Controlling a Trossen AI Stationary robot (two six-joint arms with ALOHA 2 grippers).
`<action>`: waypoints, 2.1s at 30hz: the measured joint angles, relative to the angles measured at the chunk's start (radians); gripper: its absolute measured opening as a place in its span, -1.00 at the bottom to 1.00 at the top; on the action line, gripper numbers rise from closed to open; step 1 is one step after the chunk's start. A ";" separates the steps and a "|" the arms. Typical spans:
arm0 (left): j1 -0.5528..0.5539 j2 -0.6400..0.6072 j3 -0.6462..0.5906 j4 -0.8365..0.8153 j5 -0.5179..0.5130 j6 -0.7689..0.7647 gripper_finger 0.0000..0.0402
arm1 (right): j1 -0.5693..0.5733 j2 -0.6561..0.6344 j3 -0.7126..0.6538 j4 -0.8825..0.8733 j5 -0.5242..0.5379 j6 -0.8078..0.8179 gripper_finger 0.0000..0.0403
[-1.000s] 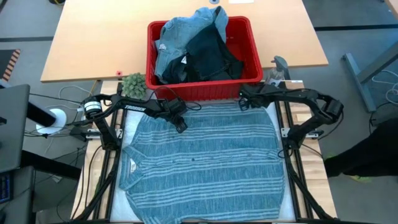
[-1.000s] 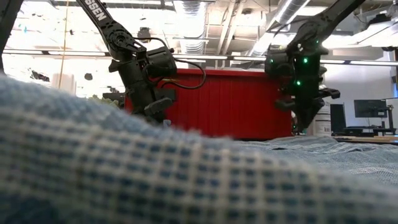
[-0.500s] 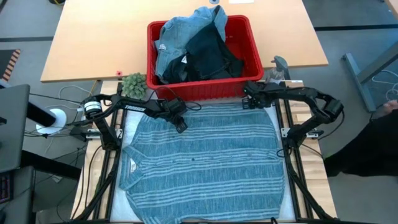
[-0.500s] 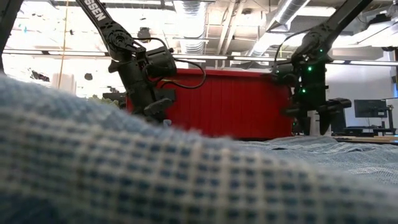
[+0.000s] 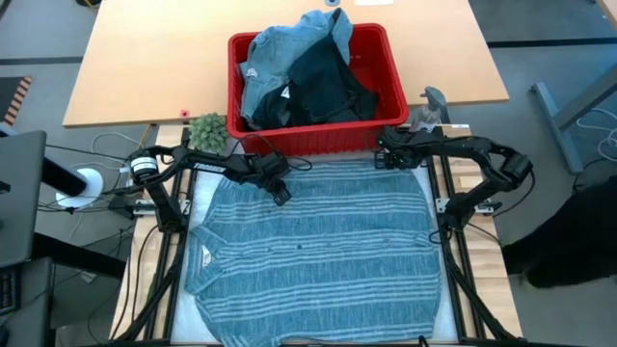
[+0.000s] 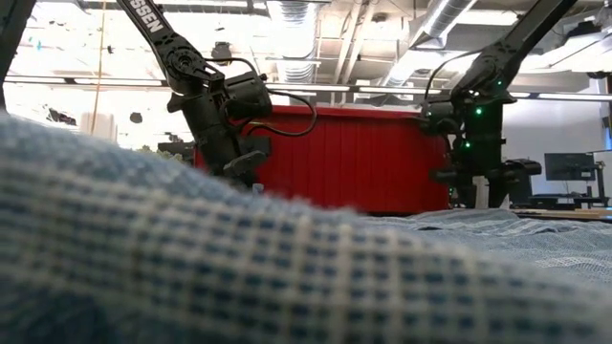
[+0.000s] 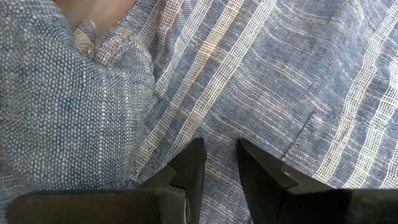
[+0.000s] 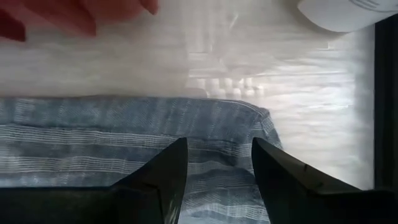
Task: Fold Laundry from Bin
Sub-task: Fold the blue polo shirt
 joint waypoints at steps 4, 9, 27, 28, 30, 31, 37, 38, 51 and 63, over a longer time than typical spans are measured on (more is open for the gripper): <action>0.000 0.000 0.000 0.000 0.000 0.000 -0.56 | 0.003 0.000 0.000 -0.004 0.001 0.011 -0.04; 0.000 0.000 0.000 -0.002 0.000 0.000 -0.56 | 0.041 0.000 0.000 0.001 0.000 0.021 -0.09; 0.000 0.000 0.000 0.012 -0.003 0.016 -0.56 | 0.072 0.074 -0.058 0.092 0.090 0.090 0.02; 0.000 0.000 0.000 0.012 -0.003 0.016 -0.56 | 0.070 0.075 -0.058 0.094 0.089 0.093 0.04; 0.000 0.000 0.000 0.012 -0.001 0.016 -0.56 | 0.073 0.069 -0.058 0.092 0.091 0.088 0.06; 0.000 0.000 0.000 0.012 0.001 0.020 -0.56 | 0.073 0.059 -0.059 0.085 0.093 0.086 0.06; 0.000 0.000 0.000 0.013 0.001 0.030 -0.56 | 0.100 -0.073 -0.066 -0.015 0.106 0.097 0.03; 0.000 0.000 0.000 0.013 0.001 0.033 -0.56 | 0.105 -0.098 -0.064 -0.022 0.130 0.111 0.03; 0.000 0.000 0.000 0.025 0.001 0.057 -0.56 | 0.034 0.034 -0.063 0.138 0.157 0.084 0.03; 0.000 0.000 0.000 0.024 0.002 0.058 -0.56 | 0.062 0.016 -0.065 0.092 0.140 0.081 -0.10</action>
